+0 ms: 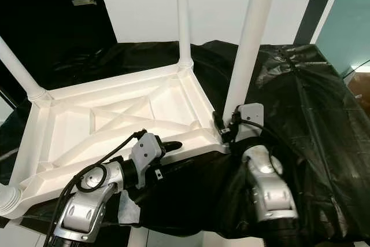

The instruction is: Building children table

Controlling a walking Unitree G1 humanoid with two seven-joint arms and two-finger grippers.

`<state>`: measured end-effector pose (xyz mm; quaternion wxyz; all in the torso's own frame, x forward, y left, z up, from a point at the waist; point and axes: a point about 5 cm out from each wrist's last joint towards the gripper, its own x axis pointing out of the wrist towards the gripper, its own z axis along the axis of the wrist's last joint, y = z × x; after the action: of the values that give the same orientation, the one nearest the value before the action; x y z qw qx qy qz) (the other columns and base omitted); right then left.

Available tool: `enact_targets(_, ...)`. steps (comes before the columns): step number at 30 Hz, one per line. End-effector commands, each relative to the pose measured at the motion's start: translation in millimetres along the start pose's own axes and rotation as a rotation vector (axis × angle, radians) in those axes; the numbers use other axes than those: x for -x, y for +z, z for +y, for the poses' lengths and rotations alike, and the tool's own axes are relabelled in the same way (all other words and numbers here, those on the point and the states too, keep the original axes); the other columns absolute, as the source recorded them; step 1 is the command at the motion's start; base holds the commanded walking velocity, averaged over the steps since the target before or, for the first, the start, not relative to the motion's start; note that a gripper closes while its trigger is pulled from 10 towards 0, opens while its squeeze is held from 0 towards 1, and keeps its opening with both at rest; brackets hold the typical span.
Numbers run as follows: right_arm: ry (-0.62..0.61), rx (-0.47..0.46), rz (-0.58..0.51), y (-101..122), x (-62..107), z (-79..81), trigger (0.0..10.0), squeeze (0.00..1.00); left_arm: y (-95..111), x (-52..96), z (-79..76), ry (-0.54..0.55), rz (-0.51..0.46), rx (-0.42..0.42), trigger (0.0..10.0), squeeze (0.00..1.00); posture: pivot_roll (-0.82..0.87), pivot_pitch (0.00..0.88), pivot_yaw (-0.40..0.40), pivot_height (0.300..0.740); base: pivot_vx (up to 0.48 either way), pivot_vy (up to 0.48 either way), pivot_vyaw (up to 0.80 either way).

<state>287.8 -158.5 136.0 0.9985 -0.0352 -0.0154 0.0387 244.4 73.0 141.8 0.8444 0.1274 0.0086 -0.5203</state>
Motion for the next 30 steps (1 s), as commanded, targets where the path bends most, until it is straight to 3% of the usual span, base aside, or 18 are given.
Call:
enact_targets(1,-0.160,0.014,0.154,-30.2,9.0,-12.1,10.0,0.00,-0.8,2.5,5.0,0.129,0.012,0.001,10.0,0.00,-0.06,0.028,0.032,0.740,0.000,0.000,0.00)
enact_targets(5,-0.288,0.001,0.156,-30.4,10.7,0.9,10.0,0.00,-0.4,2.2,3.5,0.133,0.011,0.004,10.0,0.00,-0.05,0.033,0.030,0.740,0.000,0.000,0.00)
enact_targets(7,-0.263,-0.023,0.146,-28.3,9.7,10.1,10.0,0.00,0.6,2.7,3.8,0.141,0.010,0.006,10.0,0.00,-0.04,0.037,0.028,0.740,0.000,0.000,0.00)
enact_targets(12,-0.217,-0.043,0.109,-22.3,9.1,14.2,10.0,0.01,1.7,3.7,3.4,0.149,0.009,0.009,10.0,0.00,-0.04,0.044,0.027,0.740,0.000,0.000,0.00)
enact_targets(13,-0.200,-0.042,0.080,-17.6,9.7,14.8,10.0,1.00,2.6,4.3,3.0,0.156,0.007,0.011,10.0,0.00,-0.03,0.047,0.025,0.740,0.000,0.000,0.00)
enact_targets(23,-0.074,-0.070,-0.053,3.2,14.4,3.6,10.0,1.00,7.0,6.3,-3.1,0.202,-0.009,0.038,10.0,0.00,-0.02,0.068,0.006,0.740,0.000,0.000,0.00)
enact_targets(24,-0.065,-0.074,-0.059,4.6,14.9,3.1,10.0,0.00,7.1,6.8,-3.4,0.208,-0.008,0.043,10.0,0.00,-0.02,0.068,0.006,0.740,0.000,0.000,0.00)
enact_targets(28,-0.042,-0.072,-0.086,10.1,15.3,-1.2,10.0,0.00,13.5,13.7,-17.6,0.162,-0.030,0.097,10.0,0.00,-0.02,0.075,-0.012,0.740,0.000,0.000,0.00)
enact_targets(30,-0.021,-0.057,-0.093,12.9,13.6,-9.2,10.0,0.00,17.5,30.5,-30.6,0.255,-0.013,0.200,10.0,0.00,0.02,0.085,-0.046,0.740,0.000,0.000,0.00)
